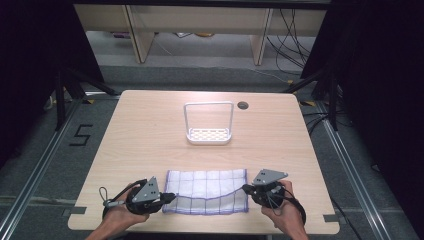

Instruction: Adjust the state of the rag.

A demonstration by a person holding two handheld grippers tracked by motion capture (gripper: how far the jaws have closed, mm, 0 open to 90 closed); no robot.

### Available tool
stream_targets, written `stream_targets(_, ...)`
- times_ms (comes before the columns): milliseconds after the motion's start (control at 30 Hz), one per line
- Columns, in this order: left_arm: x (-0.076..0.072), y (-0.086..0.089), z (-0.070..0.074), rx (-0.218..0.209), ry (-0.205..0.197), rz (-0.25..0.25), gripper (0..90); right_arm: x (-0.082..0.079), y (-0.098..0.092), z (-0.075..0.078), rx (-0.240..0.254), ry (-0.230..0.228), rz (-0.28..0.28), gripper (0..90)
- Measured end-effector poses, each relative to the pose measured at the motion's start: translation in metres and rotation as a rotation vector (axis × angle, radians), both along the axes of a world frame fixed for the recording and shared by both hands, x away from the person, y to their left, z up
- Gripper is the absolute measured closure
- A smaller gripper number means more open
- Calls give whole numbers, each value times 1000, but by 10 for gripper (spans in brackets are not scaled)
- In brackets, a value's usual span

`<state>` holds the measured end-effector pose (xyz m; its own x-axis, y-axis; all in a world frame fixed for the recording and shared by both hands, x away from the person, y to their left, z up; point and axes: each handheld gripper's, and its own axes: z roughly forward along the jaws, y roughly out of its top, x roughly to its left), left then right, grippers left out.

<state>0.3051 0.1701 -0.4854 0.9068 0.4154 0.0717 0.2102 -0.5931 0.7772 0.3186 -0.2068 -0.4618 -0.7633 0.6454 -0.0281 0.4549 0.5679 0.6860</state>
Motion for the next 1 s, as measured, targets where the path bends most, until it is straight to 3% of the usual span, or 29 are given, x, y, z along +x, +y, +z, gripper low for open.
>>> stream_targets(33,-2,0,-1,22,-6,-7,853,-3,0,-2,-4,-9,7,891)
stream_targets(133,-5,-1,-8,16,31,-2,836,-10,0,-8,-16,12,15,888)
stream_targets(167,-5,0,-9,46,26,-19,834,-12,-1,-11,-17,25,15,885)
stream_targets(267,-12,-2,-17,82,37,-48,775,-17,-1,-19,-18,40,8,867)
stream_targets(300,-14,-2,-19,79,45,-52,721,-18,-2,-20,-30,47,13,856)
stream_targets(333,-17,-4,-21,46,72,-38,678,-20,-3,-21,-18,36,5,813)
stream_targets(367,-16,-2,-18,64,54,-44,656,-21,-5,-19,-22,47,3,774)
stream_targets(400,-17,-2,-15,22,56,-20,607,-22,-7,-18,0,56,-26,738)
stream_targets(467,-12,0,-9,-19,48,10,488,-24,-10,-13,23,27,-51,670)
stream_targets(533,-1,6,2,-53,23,52,425,-27,-13,-7,42,-1,-85,635)
stream_targets(600,11,10,7,-96,32,112,405,-29,-13,-4,53,4,-82,607)
stream_targets(667,26,12,9,-92,17,158,391,-28,-10,-5,48,12,-118,570)
stream_targets(733,48,14,9,-33,25,177,379,-26,-8,-10,35,45,-152,536)
stream_targets(767,54,14,7,-35,31,191,373,-26,-6,-12,49,83,-180,527)
stream_targets(800,64,14,5,-24,51,207,371,-24,-6,-14,43,90,-180,516)
stream_targets(833,64,14,5,-24,51,207,361,-24,-6,-14,43,90,-180,516)
stream_targets(867,77,10,-1,-18,75,234,346,-22,-5,-19,30,87,-198,497)
stream_targets(967,86,5,-8,15,82,227,346,-22,-2,-22,5,64,-194,497)
stream_targets(1000,89,4,-10,26,92,225,347,-23,0,-22,-2,76,-205,497)
